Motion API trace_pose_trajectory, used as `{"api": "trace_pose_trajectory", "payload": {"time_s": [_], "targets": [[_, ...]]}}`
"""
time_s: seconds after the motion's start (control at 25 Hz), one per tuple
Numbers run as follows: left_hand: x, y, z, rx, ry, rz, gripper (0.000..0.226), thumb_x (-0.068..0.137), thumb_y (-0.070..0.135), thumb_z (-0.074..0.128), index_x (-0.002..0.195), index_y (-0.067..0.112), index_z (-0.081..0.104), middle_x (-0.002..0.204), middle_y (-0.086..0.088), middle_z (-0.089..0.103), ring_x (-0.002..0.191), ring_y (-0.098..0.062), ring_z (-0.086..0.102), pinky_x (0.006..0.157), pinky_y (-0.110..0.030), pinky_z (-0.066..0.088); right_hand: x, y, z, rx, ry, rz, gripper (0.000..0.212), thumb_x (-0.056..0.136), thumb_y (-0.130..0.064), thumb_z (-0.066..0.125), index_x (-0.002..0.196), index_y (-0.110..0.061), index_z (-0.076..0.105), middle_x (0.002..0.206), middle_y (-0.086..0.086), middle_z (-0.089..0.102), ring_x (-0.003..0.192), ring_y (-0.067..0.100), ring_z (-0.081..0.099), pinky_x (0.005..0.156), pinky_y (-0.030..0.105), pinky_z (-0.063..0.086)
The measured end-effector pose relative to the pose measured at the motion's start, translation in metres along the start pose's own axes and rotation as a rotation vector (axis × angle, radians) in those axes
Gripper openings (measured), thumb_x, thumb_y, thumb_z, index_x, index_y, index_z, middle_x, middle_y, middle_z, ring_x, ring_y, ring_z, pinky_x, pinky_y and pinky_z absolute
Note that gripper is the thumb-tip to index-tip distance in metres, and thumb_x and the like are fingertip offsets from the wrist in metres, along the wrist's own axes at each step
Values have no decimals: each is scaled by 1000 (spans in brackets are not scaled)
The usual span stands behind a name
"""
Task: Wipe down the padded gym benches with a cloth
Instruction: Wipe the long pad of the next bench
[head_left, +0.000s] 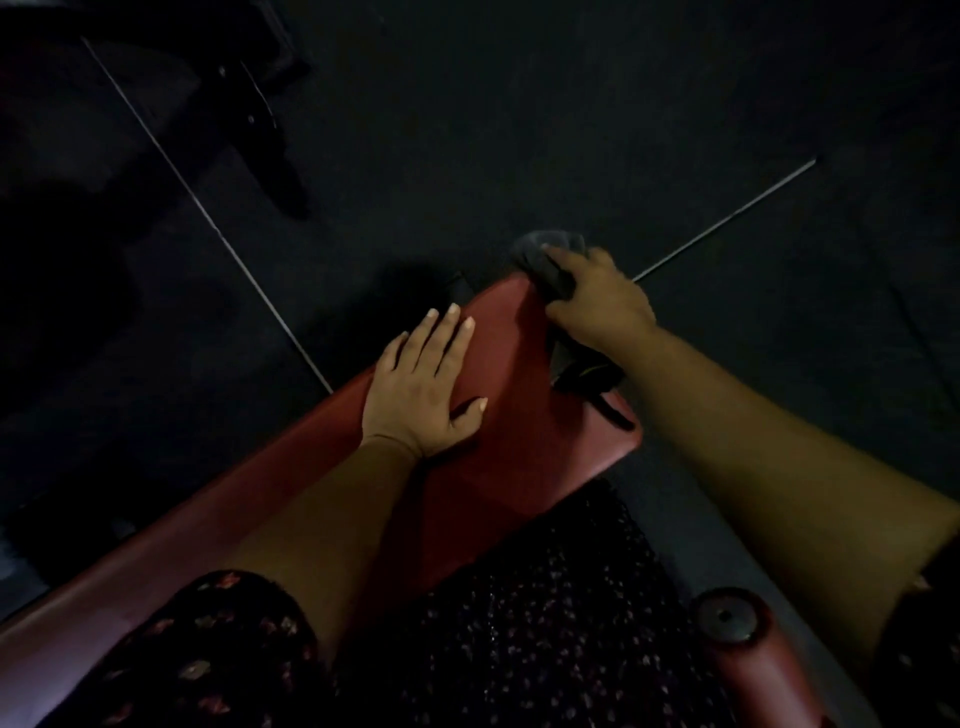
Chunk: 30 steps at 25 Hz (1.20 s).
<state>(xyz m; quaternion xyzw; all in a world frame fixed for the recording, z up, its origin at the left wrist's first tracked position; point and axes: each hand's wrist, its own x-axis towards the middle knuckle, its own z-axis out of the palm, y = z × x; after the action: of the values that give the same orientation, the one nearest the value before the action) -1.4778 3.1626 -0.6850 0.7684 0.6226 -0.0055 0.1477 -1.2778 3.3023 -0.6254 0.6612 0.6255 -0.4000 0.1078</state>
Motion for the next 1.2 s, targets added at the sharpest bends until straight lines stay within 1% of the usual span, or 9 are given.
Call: {"api": "trace_pose_trajectory", "payload": {"time_s": [0.08,0.28,0.44,0.52,0.6,0.72,0.84,1.04,1.2], "targets": [[-1,0,-1,13,-1,6,84,85,59,41,154,13,26,161,-9,26,146,-26,27,111,-47,28,-23,21,11,64,42,18,68,88,-24,60,149,-36,32,148,4,34,124,30,48,95,36,41],[-2,0,-1,23,-5,-10,84,86,62,38,155,15,23,161,-7,24,146,-25,27,110,-46,31,-74,60,34,90,108,345,63,91,-30,55,149,-21,32,142,17,38,121,39,48,95,41,41],[-3,-2,-7,38,-39,14,81,90,61,37,157,22,15,164,-2,15,149,-23,16,117,-46,16,-91,57,45,209,205,421,67,91,-26,56,151,-21,28,142,19,39,121,38,48,93,36,42],[-9,-2,-9,52,2,183,73,92,54,41,156,27,20,163,3,20,149,-19,15,119,-48,3,-106,67,58,452,371,526,66,89,-24,57,150,-21,33,136,16,48,118,33,52,93,34,45],[-25,-5,-7,67,49,402,68,89,50,40,153,29,30,160,3,29,146,-19,20,117,-47,0,-122,72,71,764,501,620,63,88,-21,56,148,-21,37,131,11,56,113,27,58,95,34,50],[-80,-16,9,106,-14,639,66,89,49,36,152,27,33,159,2,30,146,-19,26,118,-48,10,-141,74,96,1148,605,580,59,91,-14,54,147,-19,37,125,9,59,102,21,63,86,33,56],[-132,-24,18,95,2,640,62,90,46,39,149,25,40,156,2,37,143,-18,34,117,-46,19,-159,69,121,1480,726,515,52,94,-6,50,144,-11,37,119,12,58,89,17,63,75,30,57],[-168,-44,19,91,1,553,61,92,44,38,150,25,36,157,1,36,145,-18,29,117,-45,20,-193,35,199,1641,649,622,56,92,-4,51,145,-14,36,129,20,56,109,32,61,97,53,50],[-171,-50,22,101,35,571,62,91,44,38,150,24,38,157,1,35,145,-19,28,116,-46,21,-229,-1,255,1517,542,584,62,89,-3,51,146,-22,37,129,9,59,113,26,61,98,43,51]]}}
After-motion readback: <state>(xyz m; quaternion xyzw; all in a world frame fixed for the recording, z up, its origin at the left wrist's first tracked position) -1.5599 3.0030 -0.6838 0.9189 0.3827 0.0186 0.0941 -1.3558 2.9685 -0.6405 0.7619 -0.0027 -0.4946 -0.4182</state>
